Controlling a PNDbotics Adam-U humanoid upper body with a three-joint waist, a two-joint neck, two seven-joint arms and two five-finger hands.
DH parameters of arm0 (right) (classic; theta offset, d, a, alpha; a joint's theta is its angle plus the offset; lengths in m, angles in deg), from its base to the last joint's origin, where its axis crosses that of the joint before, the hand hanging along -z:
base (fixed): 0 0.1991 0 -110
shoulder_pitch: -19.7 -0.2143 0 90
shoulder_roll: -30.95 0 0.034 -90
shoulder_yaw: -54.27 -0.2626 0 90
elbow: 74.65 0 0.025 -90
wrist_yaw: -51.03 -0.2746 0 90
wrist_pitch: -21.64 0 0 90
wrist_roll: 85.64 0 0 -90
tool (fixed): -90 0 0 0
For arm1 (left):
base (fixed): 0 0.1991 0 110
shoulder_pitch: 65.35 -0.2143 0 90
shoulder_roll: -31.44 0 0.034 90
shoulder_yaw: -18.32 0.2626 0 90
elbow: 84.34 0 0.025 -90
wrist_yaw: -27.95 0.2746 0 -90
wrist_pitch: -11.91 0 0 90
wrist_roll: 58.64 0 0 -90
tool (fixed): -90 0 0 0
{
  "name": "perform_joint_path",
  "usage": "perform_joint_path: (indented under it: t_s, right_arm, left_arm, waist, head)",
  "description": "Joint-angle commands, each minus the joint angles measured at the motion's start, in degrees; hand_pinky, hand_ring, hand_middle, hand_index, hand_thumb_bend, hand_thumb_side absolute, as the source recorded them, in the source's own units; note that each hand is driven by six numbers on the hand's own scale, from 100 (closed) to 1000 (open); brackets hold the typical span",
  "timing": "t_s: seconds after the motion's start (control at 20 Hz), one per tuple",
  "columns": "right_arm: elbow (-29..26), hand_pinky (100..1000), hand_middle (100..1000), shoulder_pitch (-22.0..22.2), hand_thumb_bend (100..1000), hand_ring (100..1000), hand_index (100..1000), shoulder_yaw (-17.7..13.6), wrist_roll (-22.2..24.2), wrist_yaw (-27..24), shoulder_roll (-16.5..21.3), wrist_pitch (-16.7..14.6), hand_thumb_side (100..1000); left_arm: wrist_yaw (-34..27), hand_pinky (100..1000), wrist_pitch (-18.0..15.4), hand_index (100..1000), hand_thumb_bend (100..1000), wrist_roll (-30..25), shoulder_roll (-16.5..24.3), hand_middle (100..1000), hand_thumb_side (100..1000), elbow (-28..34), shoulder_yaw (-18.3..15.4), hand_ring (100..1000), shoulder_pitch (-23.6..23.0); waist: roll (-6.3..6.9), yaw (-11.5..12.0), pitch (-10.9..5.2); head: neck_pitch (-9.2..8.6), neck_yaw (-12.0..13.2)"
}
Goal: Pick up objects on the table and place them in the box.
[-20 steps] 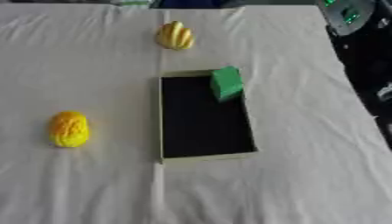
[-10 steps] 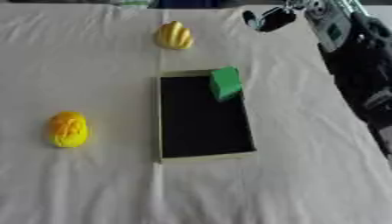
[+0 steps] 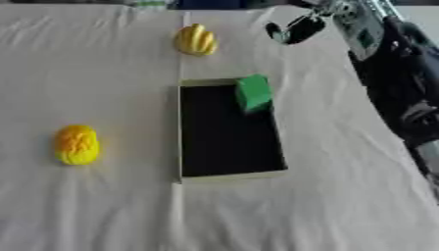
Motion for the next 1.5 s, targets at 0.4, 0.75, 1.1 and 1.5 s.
perform_joint_path:
  t_s: [0.4, 0.75, 1.1, 1.5]
  right_arm:
    - [-1.5, 995, 838, -2.2, 100, 999, 951, 0.7, 4.6, -0.7, -2.9, 2.5, 156]
    - [-1.7, 1000, 852, -2.7, 100, 1000, 981, -0.3, 2.3, 2.5, -3.8, 4.7, 255]
    - [-2.9, 1000, 862, -4.1, 100, 1000, 986, -0.9, -0.1, 2.9, -4.2, 6.4, 216]
    - [-3.5, 1000, 879, -4.7, 100, 1000, 998, -1.4, -1.9, 3.4, -4.0, 7.3, 296]
  left_arm:
    - [-0.7, 796, -0.2, 849, 100, -0.5, 1.2, 696, 242, 1.2, 0.2, 749, 1.2]
    - [-1.1, 795, -0.3, 849, 100, -0.9, 1.2, 693, 247, 1.2, 0.4, 747, 2.0]
    - [-1.6, 795, -0.6, 849, 100, -1.2, 1.2, 691, 254, 1.2, 0.6, 746, 2.9]
    - [-2.1, 795, -0.6, 853, 100, -1.3, 1.2, 687, 262, 1.2, 0.6, 744, 3.5]
  waist:
    - [-0.03, 1.1, -0.40]
    - [-0.71, 2.3, 0.52]
    - [-1.41, 3.7, 1.67]
    - [-2.23, 5.2, 3.29]
  head:
    - [-1.09, -1.5]
    - [-1.86, -2.4]
    - [-3.21, -3.4]
    - [-4.29, -4.3]
